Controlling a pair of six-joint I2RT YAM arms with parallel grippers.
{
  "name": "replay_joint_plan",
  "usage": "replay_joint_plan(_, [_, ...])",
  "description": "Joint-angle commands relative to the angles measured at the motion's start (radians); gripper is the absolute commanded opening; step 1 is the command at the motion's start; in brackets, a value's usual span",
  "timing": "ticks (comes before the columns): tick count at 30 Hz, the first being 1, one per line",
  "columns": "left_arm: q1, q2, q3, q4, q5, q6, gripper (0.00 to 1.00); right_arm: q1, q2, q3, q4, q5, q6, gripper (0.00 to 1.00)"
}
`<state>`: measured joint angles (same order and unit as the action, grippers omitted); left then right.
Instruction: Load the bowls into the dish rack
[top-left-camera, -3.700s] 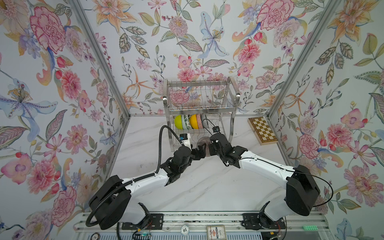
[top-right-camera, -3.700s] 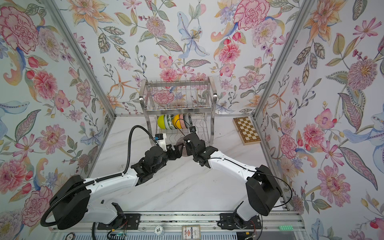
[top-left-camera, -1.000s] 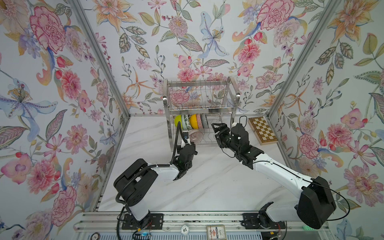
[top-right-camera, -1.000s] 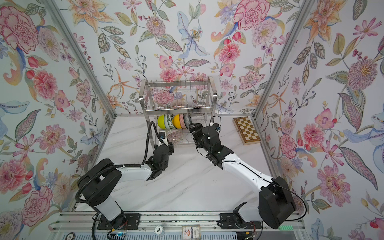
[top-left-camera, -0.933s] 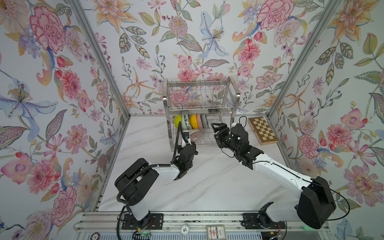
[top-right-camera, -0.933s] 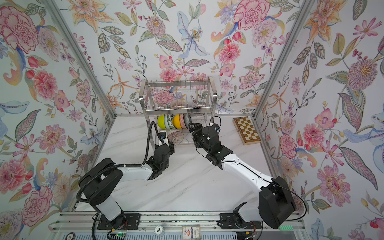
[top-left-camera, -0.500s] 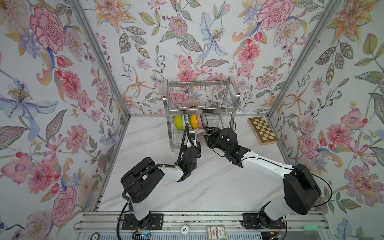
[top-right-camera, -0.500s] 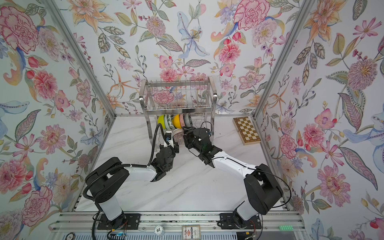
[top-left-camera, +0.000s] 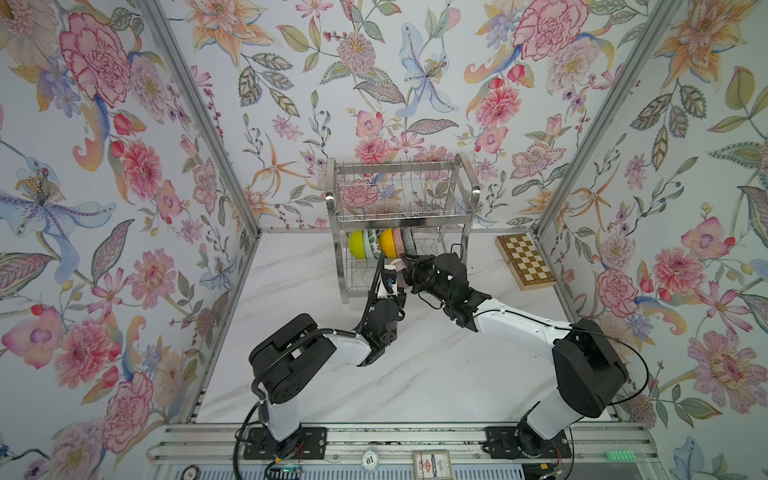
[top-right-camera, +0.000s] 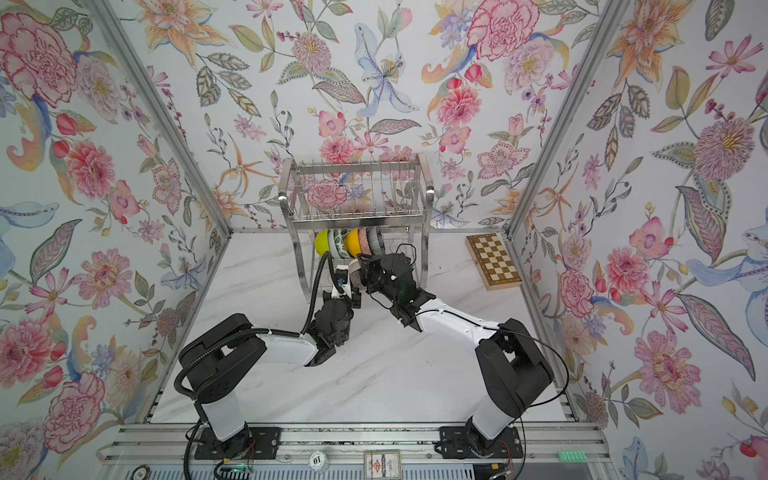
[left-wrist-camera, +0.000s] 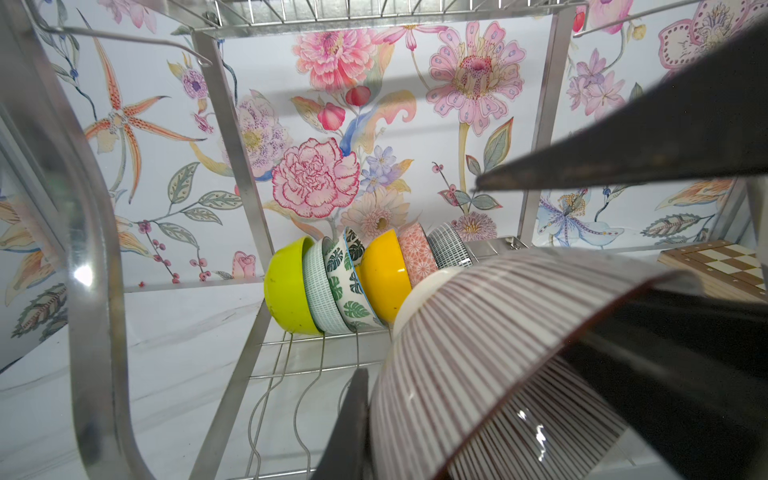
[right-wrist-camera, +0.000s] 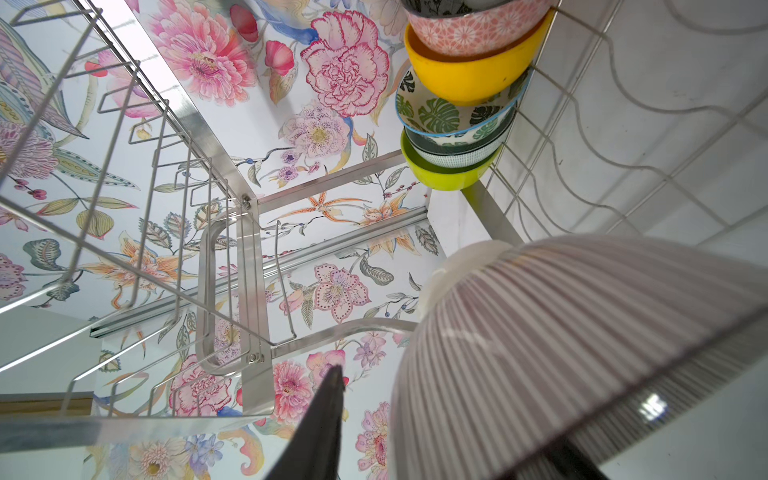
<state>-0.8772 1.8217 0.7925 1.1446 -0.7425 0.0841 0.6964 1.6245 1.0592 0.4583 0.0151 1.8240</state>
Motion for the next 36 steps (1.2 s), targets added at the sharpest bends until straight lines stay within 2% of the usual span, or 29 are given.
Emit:
replay_joint_plan(1, [-0.048,0.015,0.005,0.129,-0.042,0.067,0.00,0.004,-0.001,-0.002,0.068,0.009,-0.001,0.18])
replay_joint_plan(6, [-0.078,0.037,0.005,0.167,-0.059,0.113,0.00,0.007,-0.027,-0.086,0.099,0.030,0.003,0.02])
replay_joint_plan(7, [-0.078,0.037,0.005,0.161,-0.060,0.104,0.03,0.006,-0.030,-0.099,0.101,0.031,-0.001,0.00])
replay_joint_plan(15, [-0.078,0.019,0.008,0.099,-0.034,0.032,0.32,-0.005,-0.075,-0.131,0.108,0.039,-0.087,0.00])
replay_joint_plan(20, [-0.078,-0.010,-0.001,0.041,-0.016,-0.018,0.55,-0.015,-0.102,-0.139,0.103,0.049,-0.127,0.00])
replay_joint_plan(27, [-0.078,-0.089,-0.022,-0.075,0.011,-0.094,0.83,-0.040,-0.147,-0.173,0.088,0.053,-0.152,0.00])
replay_joint_plan(32, [-0.077,-0.169,-0.035,-0.181,0.065,-0.154,0.99,-0.079,-0.240,-0.218,0.016,0.051,-0.236,0.00])
replay_joint_plan(36, [-0.070,-0.207,-0.017,-0.265,0.128,-0.198,0.99,-0.135,-0.372,-0.243,-0.169,0.093,-0.382,0.00])
